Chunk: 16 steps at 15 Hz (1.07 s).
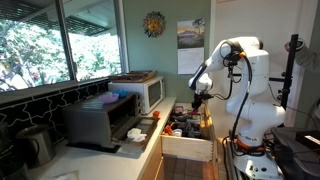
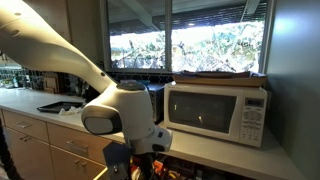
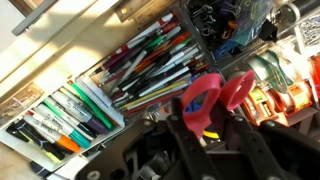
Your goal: Take the pair of scissors out of the drawer and put it on the countertop
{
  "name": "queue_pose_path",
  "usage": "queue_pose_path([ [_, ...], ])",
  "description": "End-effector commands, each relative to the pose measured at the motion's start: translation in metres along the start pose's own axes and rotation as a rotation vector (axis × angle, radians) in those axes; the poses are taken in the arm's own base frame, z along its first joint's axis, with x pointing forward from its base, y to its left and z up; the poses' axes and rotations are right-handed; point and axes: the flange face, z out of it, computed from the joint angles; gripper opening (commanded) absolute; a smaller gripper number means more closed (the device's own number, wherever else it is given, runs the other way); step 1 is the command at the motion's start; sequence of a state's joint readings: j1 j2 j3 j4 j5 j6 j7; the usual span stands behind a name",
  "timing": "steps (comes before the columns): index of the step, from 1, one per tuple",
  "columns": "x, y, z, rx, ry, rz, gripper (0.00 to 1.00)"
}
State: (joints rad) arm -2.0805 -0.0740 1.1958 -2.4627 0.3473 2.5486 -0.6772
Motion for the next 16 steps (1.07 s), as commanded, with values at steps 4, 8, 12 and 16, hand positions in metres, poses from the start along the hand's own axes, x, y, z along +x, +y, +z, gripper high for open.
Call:
queue_pose_path([
  [4, -0.020, 0.009, -0.091, 0.017, 0.114, -0.003, 0.09],
  [8, -0.055, 0.001, -0.151, -0.015, 0.219, 0.036, 0.09],
  [12, -0.052, -0.002, -0.164, -0.117, 0.426, 0.103, 0.09],
  [16, -0.040, -0.005, -0.160, -0.110, 0.502, 0.130, 0.34],
])
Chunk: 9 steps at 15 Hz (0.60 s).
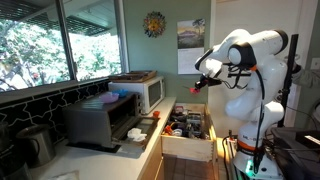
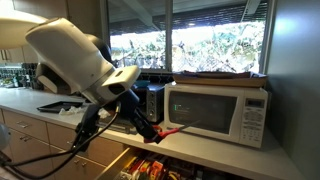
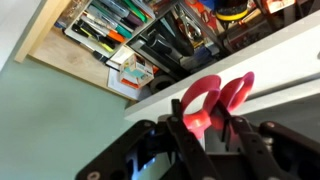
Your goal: Take the pair of scissors out of the drawer and put it on the countertop
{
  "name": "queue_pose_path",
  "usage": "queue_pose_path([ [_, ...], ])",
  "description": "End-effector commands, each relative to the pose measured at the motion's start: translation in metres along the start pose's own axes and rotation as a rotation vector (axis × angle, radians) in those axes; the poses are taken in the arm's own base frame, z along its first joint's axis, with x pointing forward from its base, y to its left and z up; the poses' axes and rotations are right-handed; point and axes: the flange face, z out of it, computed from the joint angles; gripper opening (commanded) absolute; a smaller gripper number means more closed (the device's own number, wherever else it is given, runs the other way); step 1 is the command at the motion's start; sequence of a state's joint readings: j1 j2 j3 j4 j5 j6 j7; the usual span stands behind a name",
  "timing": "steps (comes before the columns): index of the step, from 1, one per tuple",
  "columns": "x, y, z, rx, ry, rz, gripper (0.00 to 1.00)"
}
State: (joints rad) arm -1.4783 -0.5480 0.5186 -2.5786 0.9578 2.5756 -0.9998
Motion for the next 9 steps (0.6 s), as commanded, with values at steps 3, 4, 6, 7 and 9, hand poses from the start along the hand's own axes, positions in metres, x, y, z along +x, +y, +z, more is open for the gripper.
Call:
queue_pose_path([
  [3, -0.005, -0.001, 0.020, 0.031, 0.024, 0.023, 0.34],
  [4, -0.007, 0.001, 0.023, 0.035, 0.019, 0.028, 0.09],
  [6, 0.008, -0.013, 0.049, 0.019, 0.014, 0.204, 0.09],
  [7, 0.017, -0.023, 0.061, 0.019, 0.024, 0.262, 0.09],
  [9, 0.034, -0.043, 0.083, 0.023, 0.036, 0.373, 0.09],
])
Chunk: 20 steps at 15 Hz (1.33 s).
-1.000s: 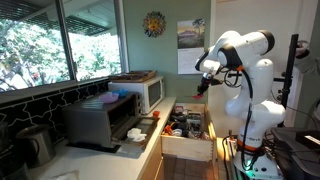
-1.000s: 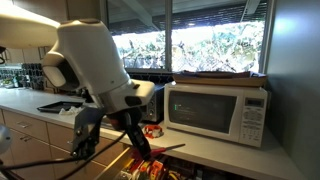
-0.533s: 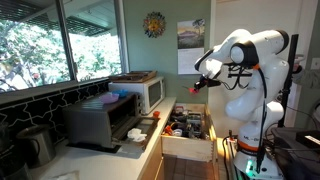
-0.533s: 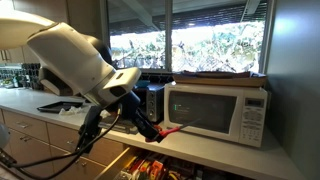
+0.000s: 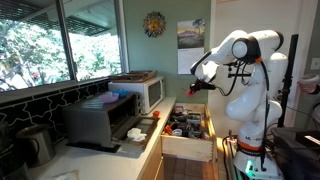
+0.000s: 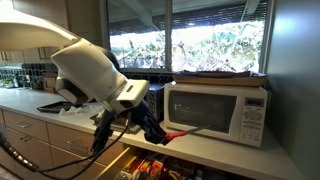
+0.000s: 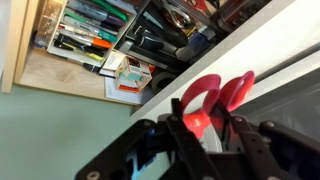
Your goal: Take the pair of scissors out of the drawer and put it on the countertop
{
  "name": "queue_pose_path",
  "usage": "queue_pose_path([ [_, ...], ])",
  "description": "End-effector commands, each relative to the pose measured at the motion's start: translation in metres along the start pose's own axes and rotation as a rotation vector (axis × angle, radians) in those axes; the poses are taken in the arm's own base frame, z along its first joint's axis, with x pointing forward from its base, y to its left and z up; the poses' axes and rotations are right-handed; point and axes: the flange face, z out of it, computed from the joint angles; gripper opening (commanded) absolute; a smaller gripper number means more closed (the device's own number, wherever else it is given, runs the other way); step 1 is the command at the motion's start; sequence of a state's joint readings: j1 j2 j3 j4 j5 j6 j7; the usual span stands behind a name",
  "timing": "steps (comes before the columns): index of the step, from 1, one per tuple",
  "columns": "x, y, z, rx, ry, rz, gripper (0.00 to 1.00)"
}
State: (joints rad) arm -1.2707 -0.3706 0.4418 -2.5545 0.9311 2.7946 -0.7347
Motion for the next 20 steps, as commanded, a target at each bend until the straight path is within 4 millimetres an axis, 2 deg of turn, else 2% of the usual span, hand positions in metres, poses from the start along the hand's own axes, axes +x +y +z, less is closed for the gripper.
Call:
queue_pose_path([
  [1, 0.024, -0.037, 0.049, 0.015, 0.018, 0.206, 0.09],
  [5, 0.029, -0.069, 0.086, 0.026, 0.004, 0.366, 0.09],
  [8, 0.028, -0.079, 0.106, 0.029, -0.057, 0.424, 0.09],
  [14, 0.040, -0.097, 0.118, -0.010, -0.077, 0.519, 0.09],
  [16, 0.048, -0.115, 0.126, -0.005, -0.107, 0.476, 0.09],
  [17, 0.039, -0.106, 0.114, -0.010, -0.077, 0.482, 0.34],
  [19, 0.045, -0.115, 0.117, 0.000, -0.085, 0.474, 0.34],
  [20, 0.046, -0.116, 0.118, 0.004, -0.085, 0.471, 0.09],
])
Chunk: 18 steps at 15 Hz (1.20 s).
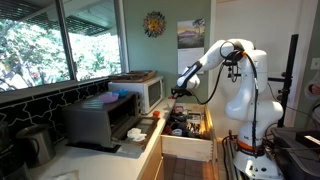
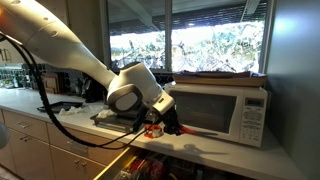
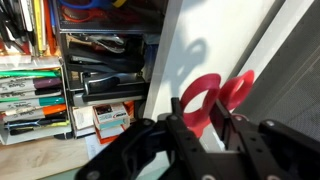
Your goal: Take the pair of scissors out of the drawer and put it on the countertop
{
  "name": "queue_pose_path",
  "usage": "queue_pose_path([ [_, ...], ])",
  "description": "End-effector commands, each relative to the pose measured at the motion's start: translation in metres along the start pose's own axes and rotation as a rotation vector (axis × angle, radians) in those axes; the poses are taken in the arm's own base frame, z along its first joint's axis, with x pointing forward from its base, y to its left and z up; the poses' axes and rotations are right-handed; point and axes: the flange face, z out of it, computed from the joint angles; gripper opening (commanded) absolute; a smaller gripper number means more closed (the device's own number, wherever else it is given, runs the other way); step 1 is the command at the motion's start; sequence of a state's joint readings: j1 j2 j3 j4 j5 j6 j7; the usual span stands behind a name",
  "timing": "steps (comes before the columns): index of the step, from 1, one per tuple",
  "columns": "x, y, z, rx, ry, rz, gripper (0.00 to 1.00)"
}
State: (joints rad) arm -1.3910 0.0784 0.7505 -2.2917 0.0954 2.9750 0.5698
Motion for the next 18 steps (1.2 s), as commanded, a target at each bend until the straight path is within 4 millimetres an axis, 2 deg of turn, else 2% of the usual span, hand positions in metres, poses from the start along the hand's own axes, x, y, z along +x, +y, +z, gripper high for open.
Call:
queue_pose_path([
  [1, -0.001, 0.001, 0.001, -0.003, 0.011, 0.062, 0.09],
  [6, -0.005, -0.008, 0.009, -0.006, 0.006, 0.226, 0.09],
  [10, -0.010, -0.011, 0.018, -0.051, 0.036, 0.211, 0.09],
  [13, -0.008, -0.017, 0.039, -0.113, 0.040, 0.151, 0.09],
  [18, -0.007, -0.042, 0.076, -0.155, 0.071, 0.096, 0.09],
])
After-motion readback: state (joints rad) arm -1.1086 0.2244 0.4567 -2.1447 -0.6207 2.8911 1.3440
